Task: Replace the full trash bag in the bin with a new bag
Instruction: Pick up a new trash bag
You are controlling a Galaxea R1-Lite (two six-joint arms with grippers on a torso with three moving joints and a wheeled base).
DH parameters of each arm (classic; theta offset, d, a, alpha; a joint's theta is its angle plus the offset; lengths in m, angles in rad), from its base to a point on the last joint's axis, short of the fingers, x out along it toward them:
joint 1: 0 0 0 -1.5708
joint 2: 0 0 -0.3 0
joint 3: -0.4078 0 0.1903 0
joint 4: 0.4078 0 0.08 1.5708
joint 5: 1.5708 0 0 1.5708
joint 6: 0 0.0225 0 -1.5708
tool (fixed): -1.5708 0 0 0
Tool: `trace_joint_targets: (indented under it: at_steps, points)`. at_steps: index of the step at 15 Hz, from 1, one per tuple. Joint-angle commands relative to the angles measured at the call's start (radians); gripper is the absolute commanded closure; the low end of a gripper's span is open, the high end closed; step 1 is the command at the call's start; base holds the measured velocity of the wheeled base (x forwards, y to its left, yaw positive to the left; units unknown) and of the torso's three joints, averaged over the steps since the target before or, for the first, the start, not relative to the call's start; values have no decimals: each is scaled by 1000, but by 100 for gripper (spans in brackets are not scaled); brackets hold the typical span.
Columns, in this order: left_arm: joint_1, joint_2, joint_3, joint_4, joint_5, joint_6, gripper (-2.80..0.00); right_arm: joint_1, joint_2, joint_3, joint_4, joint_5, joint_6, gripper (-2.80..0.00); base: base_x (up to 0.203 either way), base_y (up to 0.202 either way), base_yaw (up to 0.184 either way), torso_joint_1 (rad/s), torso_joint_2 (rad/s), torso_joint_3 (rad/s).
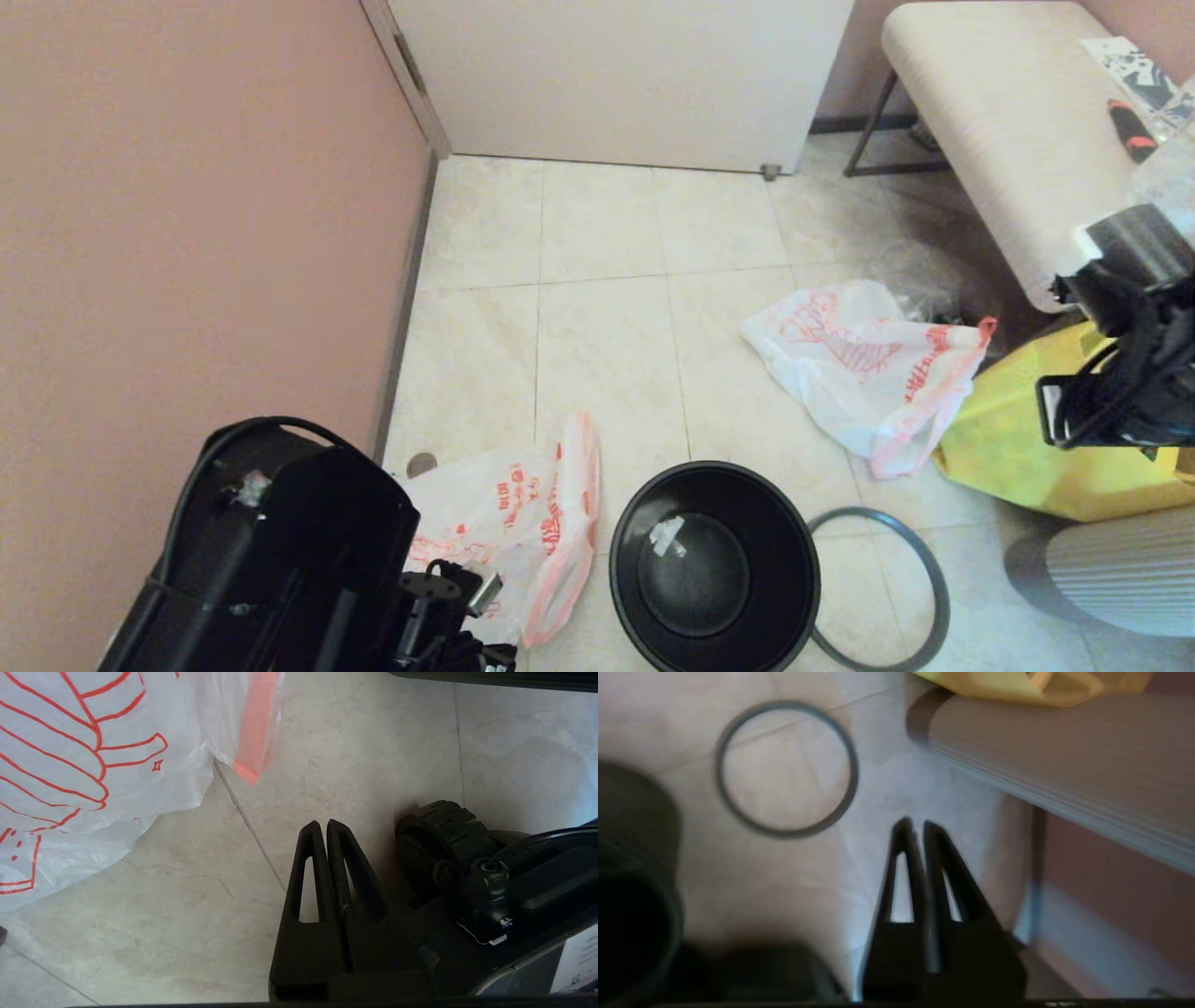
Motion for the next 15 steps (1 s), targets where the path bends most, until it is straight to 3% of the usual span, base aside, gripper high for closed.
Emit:
trace_joint_targets:
  at_steps: [1, 5, 7, 10, 15]
  points:
    - [0, -4, 2, -8, 1, -1, 0, 76, -261, 117, 3, -2, 6, 0, 0, 0, 0, 0, 0, 0]
    - [3, -85, 29, -8, 120, -4, 0, 144, -545, 384, -1, -1, 38, 0, 0, 0, 0, 0, 0, 0]
    - [9, -93, 36, -8, 128, -6, 0, 145, -665, 483, -14, -5, 57, 0, 0, 0, 0, 0, 0, 0]
    - [7, -91, 39, -8, 123, -9, 0, 81, -872, 581, -34, -16, 46, 0, 0, 0, 0, 0, 0, 0]
    - [7, -93, 2, -8, 125, -3, 0, -77, -1187, 707, -42, -17, -115, 0, 0, 0, 0, 0, 0, 0]
